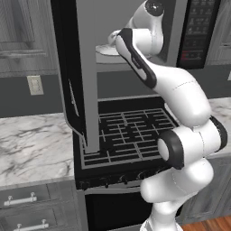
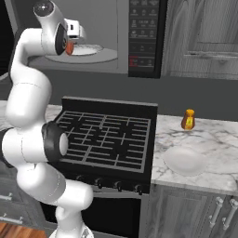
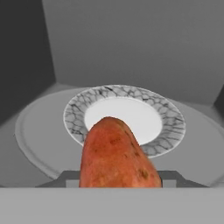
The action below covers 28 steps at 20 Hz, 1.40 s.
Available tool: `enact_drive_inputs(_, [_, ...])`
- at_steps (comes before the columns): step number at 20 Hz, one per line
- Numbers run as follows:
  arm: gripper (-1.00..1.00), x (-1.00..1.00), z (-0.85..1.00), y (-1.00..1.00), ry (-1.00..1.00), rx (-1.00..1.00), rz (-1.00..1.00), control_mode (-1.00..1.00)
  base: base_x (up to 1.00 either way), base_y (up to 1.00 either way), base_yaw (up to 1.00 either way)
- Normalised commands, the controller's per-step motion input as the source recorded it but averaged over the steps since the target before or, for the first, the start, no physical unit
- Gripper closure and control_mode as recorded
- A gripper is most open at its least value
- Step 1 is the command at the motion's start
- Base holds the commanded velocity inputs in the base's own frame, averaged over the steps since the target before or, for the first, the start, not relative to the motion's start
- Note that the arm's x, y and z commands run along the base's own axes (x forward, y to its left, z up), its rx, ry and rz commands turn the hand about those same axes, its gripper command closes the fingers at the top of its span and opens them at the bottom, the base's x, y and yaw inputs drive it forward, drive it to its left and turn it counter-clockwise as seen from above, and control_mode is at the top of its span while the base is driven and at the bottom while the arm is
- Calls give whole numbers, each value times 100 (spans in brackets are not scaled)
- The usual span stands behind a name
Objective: Pick the sweet potato from the counter and place it in the microwave. Then turn on the microwave.
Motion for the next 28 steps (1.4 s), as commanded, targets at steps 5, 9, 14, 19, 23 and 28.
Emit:
enact_drive_inputs(5, [100, 26, -1, 1, 0, -1, 1, -100, 0, 0, 0])
enact_drive_inputs(9, [100, 24, -4, 3, 0, -1, 1, -100, 0, 0, 0])
enact_drive_inputs(14, [100, 24, -9, 3, 0, -2, 1, -100, 0, 0, 0])
enact_drive_inputs(19, [100, 23, -6, 2, 0, -2, 1, -100, 0, 0, 0])
enact_drive_inputs(23, [100, 24, 0, 0, 0, -1, 1, -100, 0, 0, 0])
enact_drive_inputs(28, [100, 24, 0, 0, 0, -1, 0, -100, 0, 0, 0])
